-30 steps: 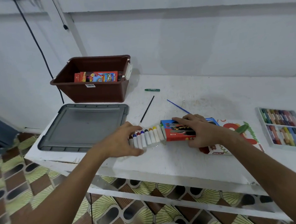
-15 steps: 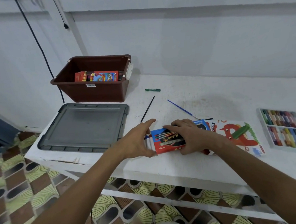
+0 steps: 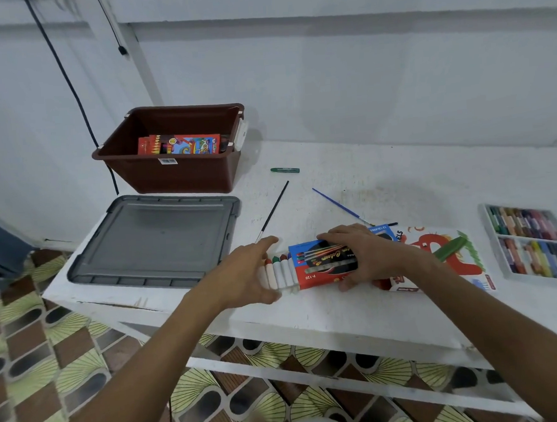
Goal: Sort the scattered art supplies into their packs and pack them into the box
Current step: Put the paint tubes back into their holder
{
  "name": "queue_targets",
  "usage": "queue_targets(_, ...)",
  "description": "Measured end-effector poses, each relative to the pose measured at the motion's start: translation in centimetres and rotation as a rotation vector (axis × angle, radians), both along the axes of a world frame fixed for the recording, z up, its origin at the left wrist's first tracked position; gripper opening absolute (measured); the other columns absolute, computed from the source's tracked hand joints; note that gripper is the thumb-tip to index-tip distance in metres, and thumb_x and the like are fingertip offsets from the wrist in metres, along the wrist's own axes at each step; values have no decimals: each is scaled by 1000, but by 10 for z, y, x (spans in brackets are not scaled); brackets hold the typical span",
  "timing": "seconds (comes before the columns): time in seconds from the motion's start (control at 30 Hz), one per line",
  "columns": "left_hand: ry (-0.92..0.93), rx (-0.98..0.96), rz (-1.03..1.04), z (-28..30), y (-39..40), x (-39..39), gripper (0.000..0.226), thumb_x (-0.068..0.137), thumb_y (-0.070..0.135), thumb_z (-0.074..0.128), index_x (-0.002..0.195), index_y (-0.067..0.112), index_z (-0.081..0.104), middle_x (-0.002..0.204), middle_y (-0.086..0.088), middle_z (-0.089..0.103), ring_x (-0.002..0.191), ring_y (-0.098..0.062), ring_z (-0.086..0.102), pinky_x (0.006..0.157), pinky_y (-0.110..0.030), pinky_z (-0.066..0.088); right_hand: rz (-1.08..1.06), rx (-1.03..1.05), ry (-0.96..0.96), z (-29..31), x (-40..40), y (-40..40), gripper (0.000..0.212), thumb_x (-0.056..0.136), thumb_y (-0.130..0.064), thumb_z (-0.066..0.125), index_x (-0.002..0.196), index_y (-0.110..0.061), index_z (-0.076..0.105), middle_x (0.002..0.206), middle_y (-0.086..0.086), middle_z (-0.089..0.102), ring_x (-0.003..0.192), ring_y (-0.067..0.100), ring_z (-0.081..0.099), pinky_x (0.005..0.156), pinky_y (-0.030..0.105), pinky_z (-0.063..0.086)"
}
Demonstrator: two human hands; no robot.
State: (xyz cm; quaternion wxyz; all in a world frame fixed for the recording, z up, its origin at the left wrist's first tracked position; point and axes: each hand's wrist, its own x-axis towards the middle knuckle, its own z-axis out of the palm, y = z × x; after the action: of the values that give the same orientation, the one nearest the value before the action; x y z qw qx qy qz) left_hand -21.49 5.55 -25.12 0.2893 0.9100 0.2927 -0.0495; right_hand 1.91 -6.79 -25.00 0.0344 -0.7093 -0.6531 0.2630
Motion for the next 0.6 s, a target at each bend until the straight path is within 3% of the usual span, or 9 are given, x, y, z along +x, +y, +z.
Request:
queue_targets(0.23, -143, -97, 37, -2, -14, 16, 97, 69, 36, 84, 147, 30, 25, 139, 7, 44, 119, -5, 41, 97, -27, 39, 1, 38, 10, -2, -7, 2, 95, 71, -39, 79, 148, -26, 23, 145, -4, 33, 132, 15, 27, 112, 33, 16)
queue_targets(0.37, -303, -222, 277, -4, -12, 5, 91, 63, 40, 87, 139, 33, 36, 126, 12, 44, 110, -3, 46, 87, -24, 45, -60, 90, 82, 0, 0, -3, 94, 71, -39, 80, 146, -26, 26, 143, -6, 36, 128, 12, 29, 111, 33, 22)
queue_targets(0.43, -324, -265, 409, -5, -9, 1, 66, 68, 41, 83, 124, 30, 50, 112, 9, 52, 98, -7, 54, 76, -25, 50, -84, 96, 100, 0, 4, -5, 94, 70, -40, 80, 146, -27, 27, 143, -7, 36, 128, 13, 29, 111, 35, 24)
queue_targets(0.53, -372, -453, 529, -4, -7, 1, 19, 87, 22, 68, 106, 17, 65, 92, -6, 67, 77, -14, 63, 68, -31, 56, -93, 109, 100, -3, 4, -3, 95, 70, -43, 80, 146, -27, 26, 142, -7, 37, 129, 15, 30, 113, 39, 25)
queue_targets(0.6, -400, -499, 546, -3, -9, 3, 16, 91, 11, 63, 106, 9, 68, 86, -9, 71, 73, -16, 67, 65, -29, 58, -97, 123, 85, -3, 3, -1, 95, 70, -45, 79, 146, -27, 27, 142, -6, 38, 129, 15, 31, 113, 41, 25)
